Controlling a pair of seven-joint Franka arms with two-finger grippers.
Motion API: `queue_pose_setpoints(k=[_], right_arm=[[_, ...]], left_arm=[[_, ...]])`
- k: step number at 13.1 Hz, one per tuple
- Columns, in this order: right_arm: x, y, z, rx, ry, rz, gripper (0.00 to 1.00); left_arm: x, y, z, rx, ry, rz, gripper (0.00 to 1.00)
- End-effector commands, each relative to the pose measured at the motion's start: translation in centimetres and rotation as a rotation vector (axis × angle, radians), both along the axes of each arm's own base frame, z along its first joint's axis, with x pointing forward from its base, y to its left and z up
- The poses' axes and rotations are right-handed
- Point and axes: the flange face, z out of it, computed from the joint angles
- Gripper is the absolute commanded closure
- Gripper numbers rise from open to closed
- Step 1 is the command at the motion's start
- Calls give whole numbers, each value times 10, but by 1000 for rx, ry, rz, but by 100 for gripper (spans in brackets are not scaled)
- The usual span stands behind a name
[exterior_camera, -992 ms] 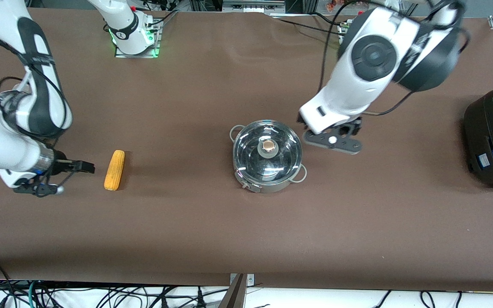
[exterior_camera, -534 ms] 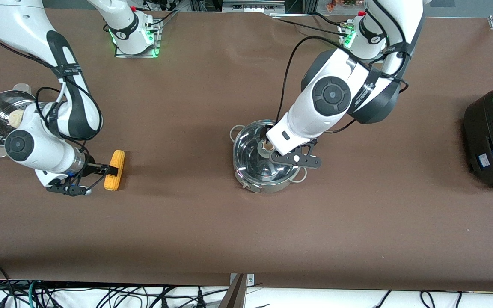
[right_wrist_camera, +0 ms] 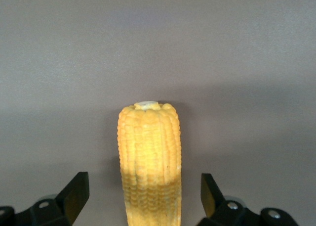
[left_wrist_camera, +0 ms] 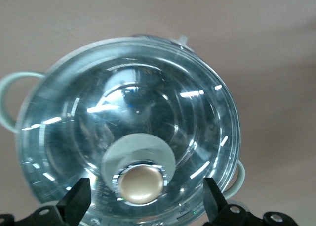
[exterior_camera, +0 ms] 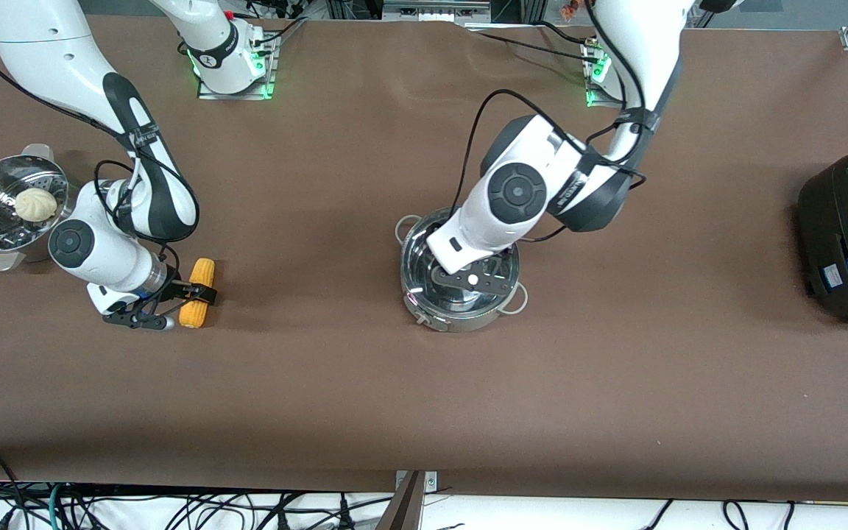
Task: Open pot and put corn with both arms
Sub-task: 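Grasp the lid knob with the left gripper while the right gripper grasps the corn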
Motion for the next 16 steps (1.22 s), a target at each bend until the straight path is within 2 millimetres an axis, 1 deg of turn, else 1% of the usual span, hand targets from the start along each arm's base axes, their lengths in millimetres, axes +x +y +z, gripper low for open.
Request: queue_pose_setpoints(k=[1, 3, 4, 7, 13, 15, 16], right_arm=[[-3, -2, -2, 9, -7, -23, 0], [-7, -3, -10, 8, -25, -24, 0], [-11, -3, -16, 7, -41, -25, 0], [-12, -3, -18, 7, -46, -25, 0], [-17, -4, -22, 5, -32, -7, 0], [-19, -3, -24, 6, -26, -6, 0], [-20, -3, -25, 6, -25, -6, 0]], left_arm=[[5, 3, -2, -1, -3, -14, 0], [7, 6, -3, 7, -10, -21, 0], [4, 3, -3, 34, -29, -39, 0], [0, -2, -4, 60, -47, -62, 0], [0, -2, -5, 61, -45, -68, 0], [1, -1, -7, 88, -64, -85, 6], [0, -2, -8, 114, -82, -105, 6]])
